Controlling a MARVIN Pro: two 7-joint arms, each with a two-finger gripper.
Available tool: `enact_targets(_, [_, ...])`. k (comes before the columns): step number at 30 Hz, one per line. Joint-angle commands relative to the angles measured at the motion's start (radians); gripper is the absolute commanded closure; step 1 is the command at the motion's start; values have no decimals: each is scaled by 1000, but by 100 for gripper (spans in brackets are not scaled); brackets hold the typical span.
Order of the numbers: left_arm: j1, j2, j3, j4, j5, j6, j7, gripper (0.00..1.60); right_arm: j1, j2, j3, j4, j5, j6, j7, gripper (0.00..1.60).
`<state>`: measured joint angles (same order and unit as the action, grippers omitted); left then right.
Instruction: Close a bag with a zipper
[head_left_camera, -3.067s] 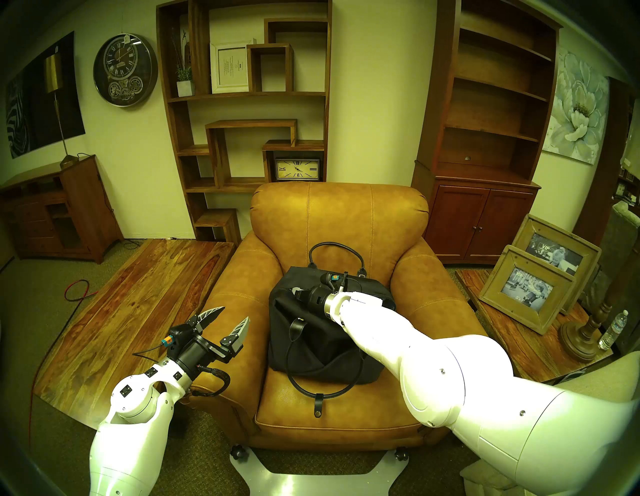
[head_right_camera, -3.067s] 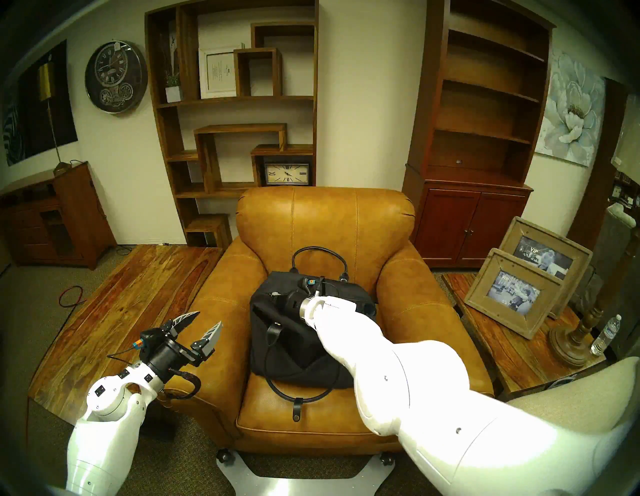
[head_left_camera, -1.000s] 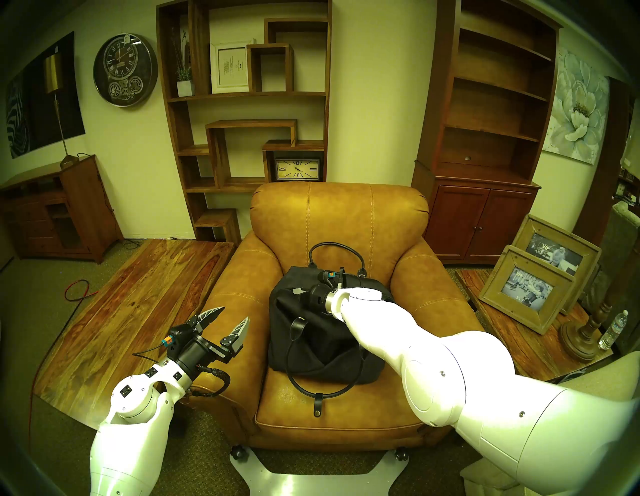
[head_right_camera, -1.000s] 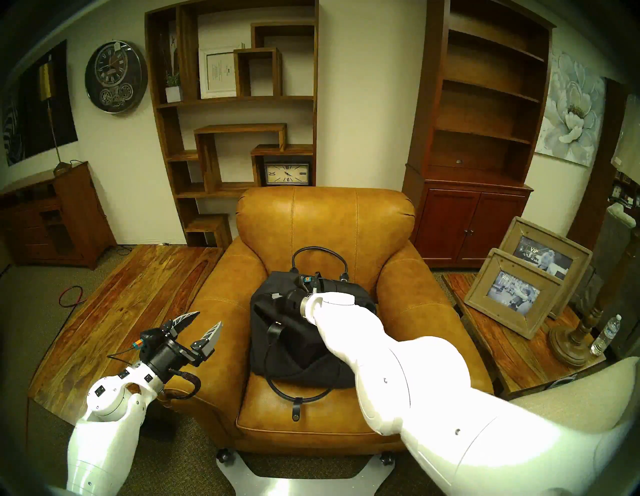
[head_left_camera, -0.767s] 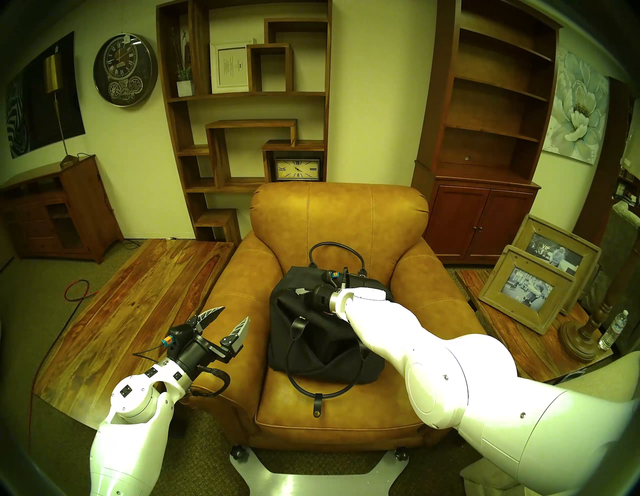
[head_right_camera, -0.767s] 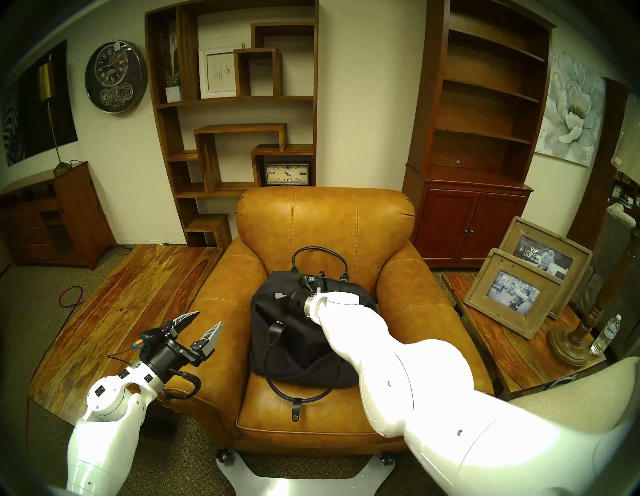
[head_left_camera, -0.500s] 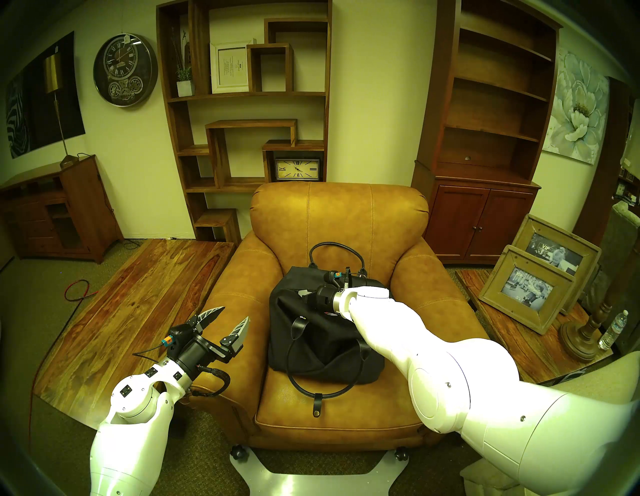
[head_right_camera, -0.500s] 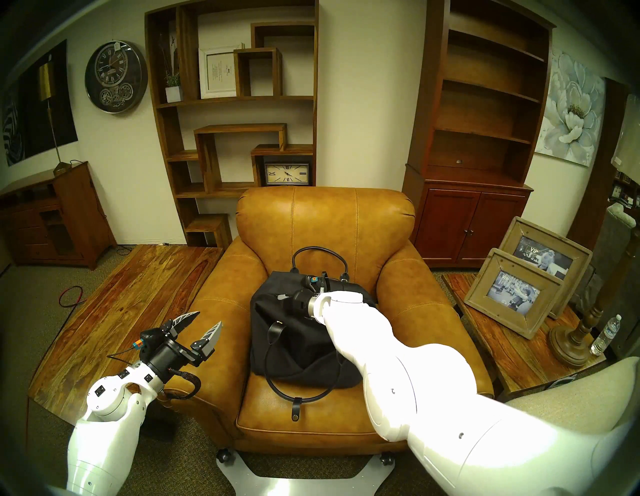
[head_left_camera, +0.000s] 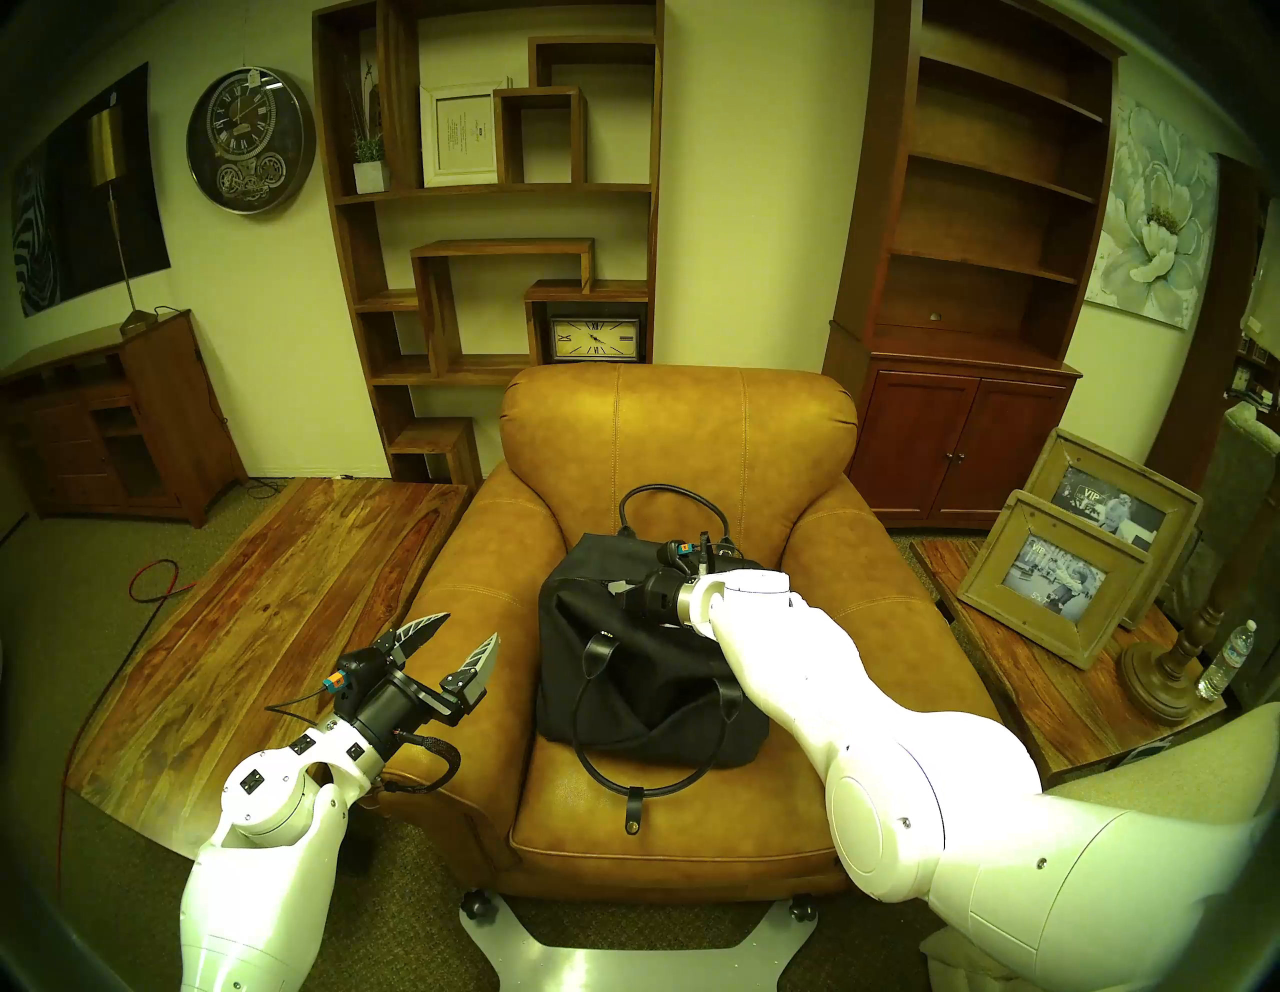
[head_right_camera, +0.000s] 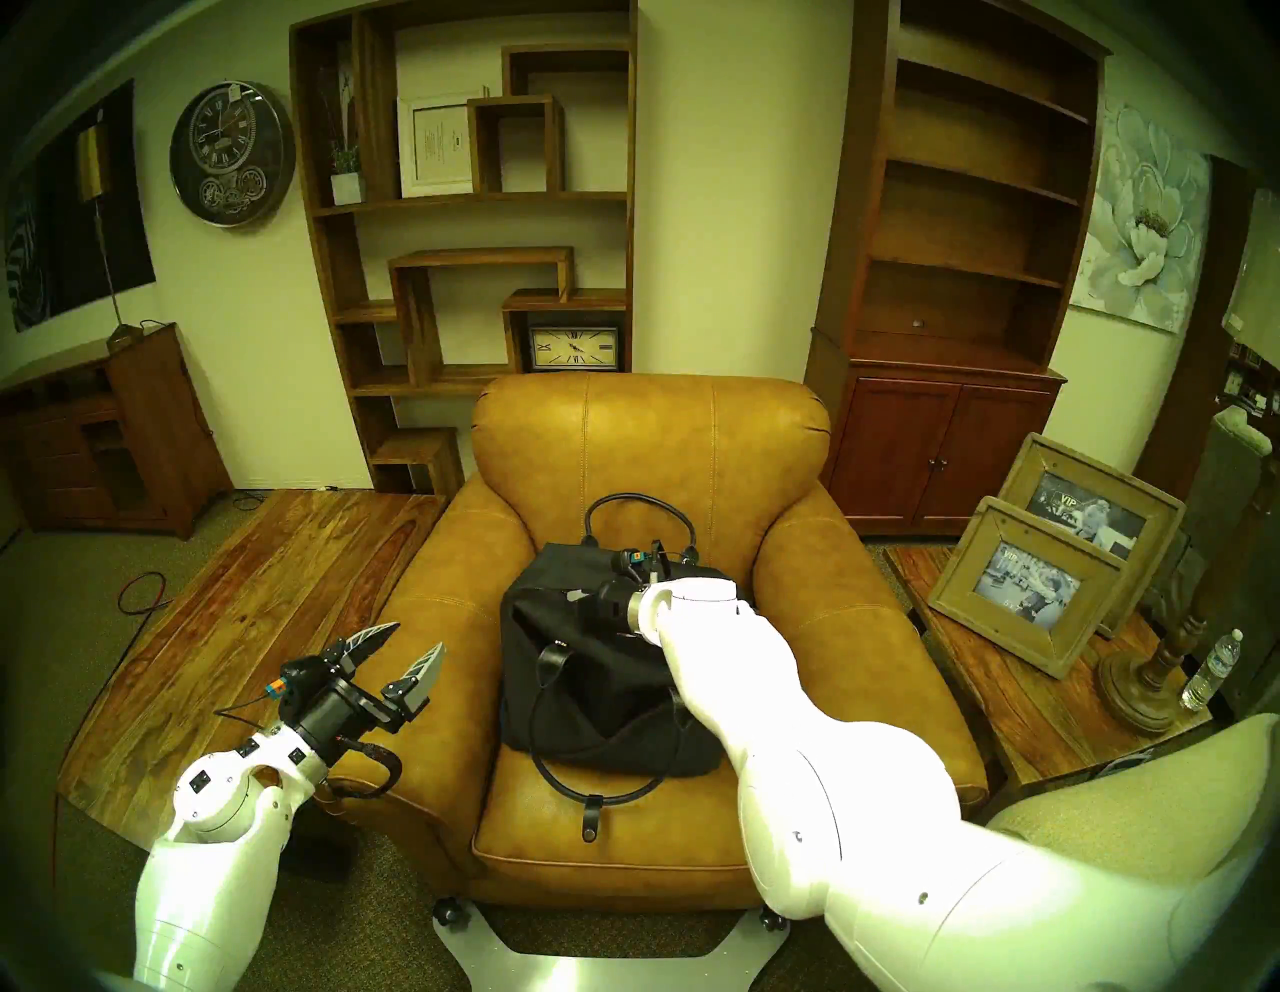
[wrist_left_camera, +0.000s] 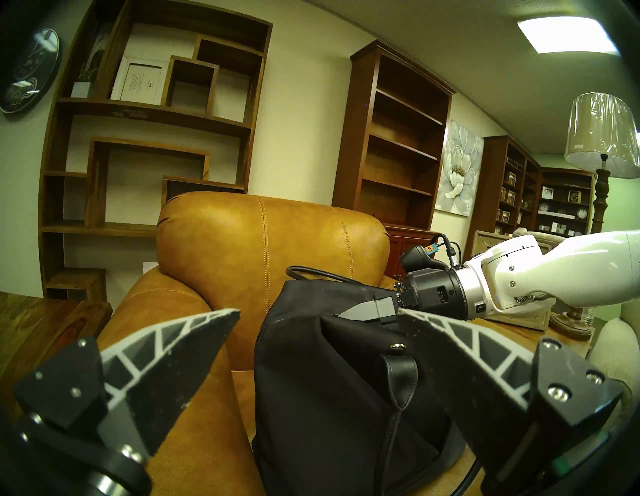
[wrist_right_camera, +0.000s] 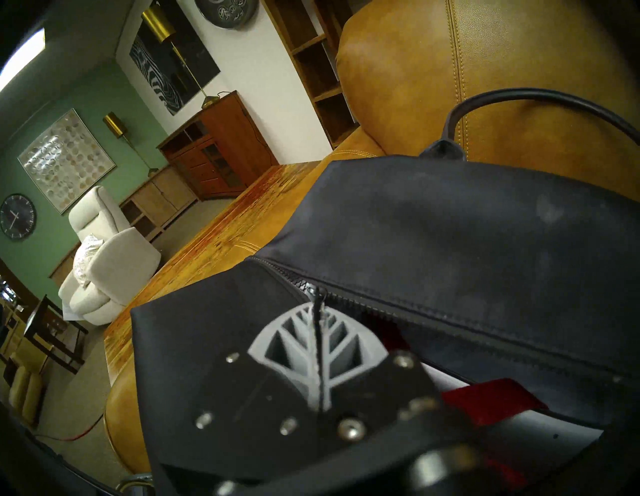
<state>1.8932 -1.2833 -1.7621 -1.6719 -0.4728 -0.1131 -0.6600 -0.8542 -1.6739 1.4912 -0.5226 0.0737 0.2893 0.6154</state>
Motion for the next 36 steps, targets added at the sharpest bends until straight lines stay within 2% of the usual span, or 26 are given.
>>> enact_targets(1, [-77, 11, 32, 28, 35, -8, 5, 0, -57, -5, 6, -127, 5, 24, -10, 160])
enact_targets(6, [-144, 10, 76, 61, 58, 9, 29, 0, -93, -5, 5, -192, -1, 42, -21, 160])
enact_targets(10, [-182, 10, 128, 78, 91, 18, 62, 0, -108, -10, 4, -217, -1, 49, -27, 160])
enact_targets(16, [-249, 5, 174, 135, 144, 31, 111, 0, -140, -18, 2, -266, -2, 64, -42, 160])
enact_targets(23, [-322, 1, 208, 211, 190, 56, 141, 0, -172, -20, -1, -317, -1, 81, -62, 160])
enact_targets(36, [-464, 3, 264, 365, 286, 85, 150, 0, -215, -26, -11, -400, -1, 114, -101, 160])
